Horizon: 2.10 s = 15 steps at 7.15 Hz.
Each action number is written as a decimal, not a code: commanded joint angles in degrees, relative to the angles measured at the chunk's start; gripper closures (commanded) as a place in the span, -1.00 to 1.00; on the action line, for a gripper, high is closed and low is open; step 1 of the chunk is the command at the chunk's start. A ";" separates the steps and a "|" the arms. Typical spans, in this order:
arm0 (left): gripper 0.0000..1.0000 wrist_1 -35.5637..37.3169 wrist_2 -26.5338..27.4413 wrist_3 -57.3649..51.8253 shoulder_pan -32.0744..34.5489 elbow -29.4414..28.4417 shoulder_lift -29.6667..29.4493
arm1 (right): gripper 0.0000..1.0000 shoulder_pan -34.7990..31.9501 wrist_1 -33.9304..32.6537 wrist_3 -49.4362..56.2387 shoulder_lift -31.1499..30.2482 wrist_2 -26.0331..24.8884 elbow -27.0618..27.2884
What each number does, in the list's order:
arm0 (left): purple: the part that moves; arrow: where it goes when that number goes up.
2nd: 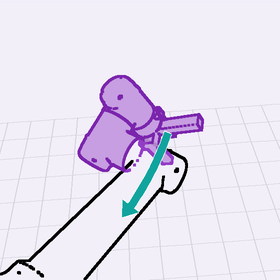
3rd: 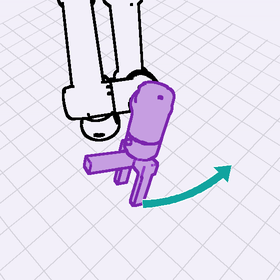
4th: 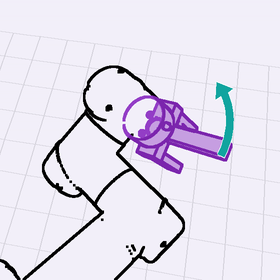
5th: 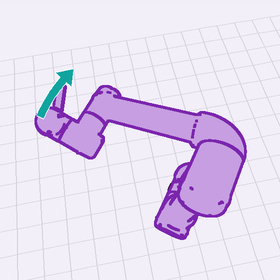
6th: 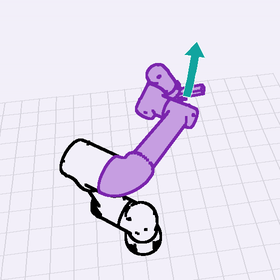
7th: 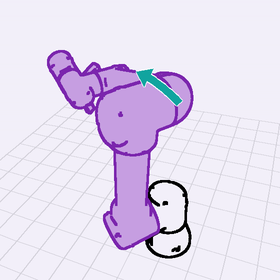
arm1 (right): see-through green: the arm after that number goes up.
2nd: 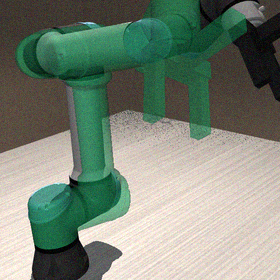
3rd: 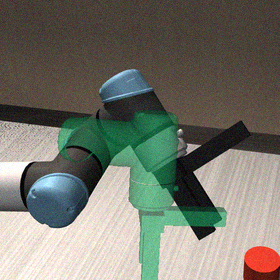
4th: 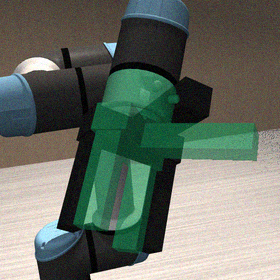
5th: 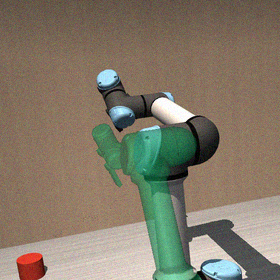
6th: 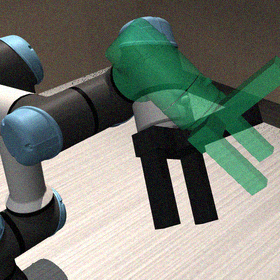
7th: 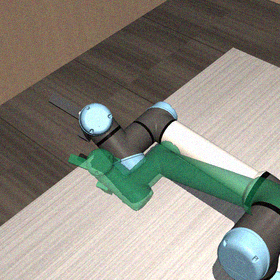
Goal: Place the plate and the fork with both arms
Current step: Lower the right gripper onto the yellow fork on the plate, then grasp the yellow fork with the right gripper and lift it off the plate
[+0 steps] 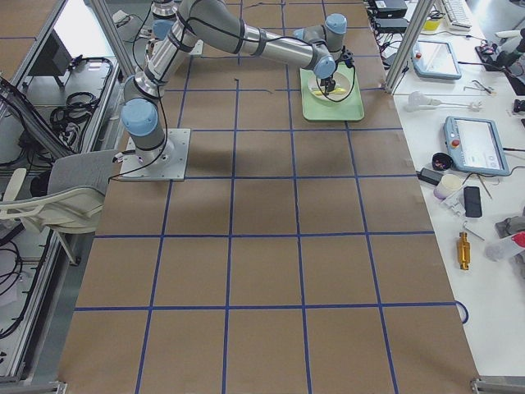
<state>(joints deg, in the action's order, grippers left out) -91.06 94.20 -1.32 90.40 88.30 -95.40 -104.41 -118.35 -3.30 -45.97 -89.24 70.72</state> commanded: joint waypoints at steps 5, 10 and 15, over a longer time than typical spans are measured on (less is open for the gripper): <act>-1.00 0.18 -0.16 0.18 0.21 0.03 -0.48 | -0.03 0.08 -1.62 0.49 1.58 0.56 0.03; -1.00 0.62 -0.24 -0.17 1.00 0.29 0.21 | 0.34 0.08 -1.53 2.76 1.50 0.65 0.29; -1.00 3.43 -0.16 -0.08 1.09 1.16 -0.49 | 0.69 0.08 -1.35 2.87 0.88 0.65 0.03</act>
<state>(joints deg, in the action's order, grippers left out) -87.94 94.04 -1.42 91.48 88.98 -95.83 -104.33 -119.74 -0.32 -44.85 -88.59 70.94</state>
